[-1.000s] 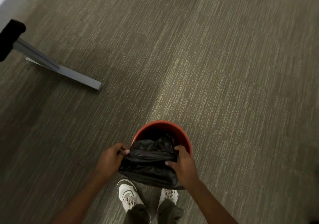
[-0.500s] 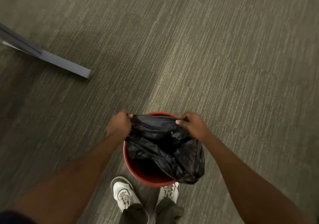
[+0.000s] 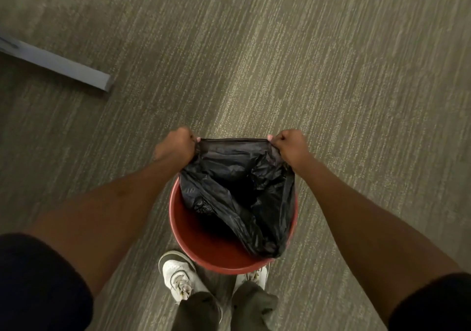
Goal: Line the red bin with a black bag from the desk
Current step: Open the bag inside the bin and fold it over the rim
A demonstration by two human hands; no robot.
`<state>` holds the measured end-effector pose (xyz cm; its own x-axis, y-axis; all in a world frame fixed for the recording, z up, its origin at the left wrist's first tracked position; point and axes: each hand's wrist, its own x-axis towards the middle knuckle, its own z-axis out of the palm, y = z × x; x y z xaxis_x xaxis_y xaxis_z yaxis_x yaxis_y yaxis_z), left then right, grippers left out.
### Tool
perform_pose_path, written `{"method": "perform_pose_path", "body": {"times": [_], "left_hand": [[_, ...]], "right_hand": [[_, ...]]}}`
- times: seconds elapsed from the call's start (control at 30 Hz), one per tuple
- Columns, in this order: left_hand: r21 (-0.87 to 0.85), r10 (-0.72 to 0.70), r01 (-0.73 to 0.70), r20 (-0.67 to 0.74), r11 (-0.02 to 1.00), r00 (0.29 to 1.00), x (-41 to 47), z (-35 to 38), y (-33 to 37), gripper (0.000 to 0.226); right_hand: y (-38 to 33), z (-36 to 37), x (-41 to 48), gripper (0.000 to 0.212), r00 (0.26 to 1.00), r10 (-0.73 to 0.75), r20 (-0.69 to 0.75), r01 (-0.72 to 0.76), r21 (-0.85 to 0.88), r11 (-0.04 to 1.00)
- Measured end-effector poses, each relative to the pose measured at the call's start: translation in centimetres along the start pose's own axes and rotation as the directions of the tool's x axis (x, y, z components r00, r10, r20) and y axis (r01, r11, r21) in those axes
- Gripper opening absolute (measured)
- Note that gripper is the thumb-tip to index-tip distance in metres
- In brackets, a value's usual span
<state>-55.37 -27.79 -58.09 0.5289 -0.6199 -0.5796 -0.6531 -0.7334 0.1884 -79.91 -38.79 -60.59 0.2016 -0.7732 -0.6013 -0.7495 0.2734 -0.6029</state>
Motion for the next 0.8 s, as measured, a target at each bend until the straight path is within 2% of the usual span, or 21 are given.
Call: {"method": "perform_pose_path", "body": {"times": [0.13,0.2,0.33,0.43,0.53,0.63,0.7,0.77,0.8], "left_hand": [[0.069,0.032,-0.039,0.102,0.997,0.994,1.1,1.2,-1.1,0.010],[0.125,0.009,-0.027,0.141,0.992,0.990,1.5,1.8,-2.1,0.017],[0.162,0.007,-0.051,0.260,0.986,0.965,1.6,2.4,-4.3,0.024],[0.078,0.000,-0.026,0.317,0.997,0.948,0.9,2.4,-5.1,0.037],[-0.082,-0.066,0.098,0.322,0.992,0.944,-1.4,1.4,-5.0,0.064],[-0.078,-0.203,0.220,0.182,0.972,0.962,-3.4,1.2,-5.1,0.086],[-0.066,-0.289,0.285,-0.048,0.956,0.956,-5.4,1.5,-4.4,0.085],[-0.095,-0.336,0.323,-0.275,0.942,0.901,-7.9,1.5,-2.8,0.086],[-0.128,-0.364,0.341,-0.317,0.931,0.876,-8.9,1.7,-2.0,0.087]], "right_hand": [[0.9,1.0,0.7,0.053,0.999,0.044,0.013,-0.041,-0.154,0.987],[1.4,0.9,0.6,0.056,0.996,0.068,0.066,-0.050,-0.245,0.968],[2.8,0.5,0.0,0.033,0.972,0.177,0.152,-0.128,-0.288,0.949],[3.6,0.0,-0.9,0.043,0.971,0.181,0.157,-0.133,-0.271,0.953],[4.3,-0.5,-2.7,0.061,0.953,0.264,0.150,-0.232,-0.197,0.952],[4.8,-1.0,-5.1,0.092,0.923,0.375,0.089,-0.375,-0.021,0.927],[4.5,-0.9,-7.2,0.110,0.907,0.421,-0.014,-0.421,-0.077,0.904],[4.1,-0.3,-9.8,0.104,0.906,0.387,-0.170,-0.409,-0.122,0.904],[3.6,0.2,-11.2,0.099,0.903,0.372,-0.216,-0.400,-0.104,0.911]]}}
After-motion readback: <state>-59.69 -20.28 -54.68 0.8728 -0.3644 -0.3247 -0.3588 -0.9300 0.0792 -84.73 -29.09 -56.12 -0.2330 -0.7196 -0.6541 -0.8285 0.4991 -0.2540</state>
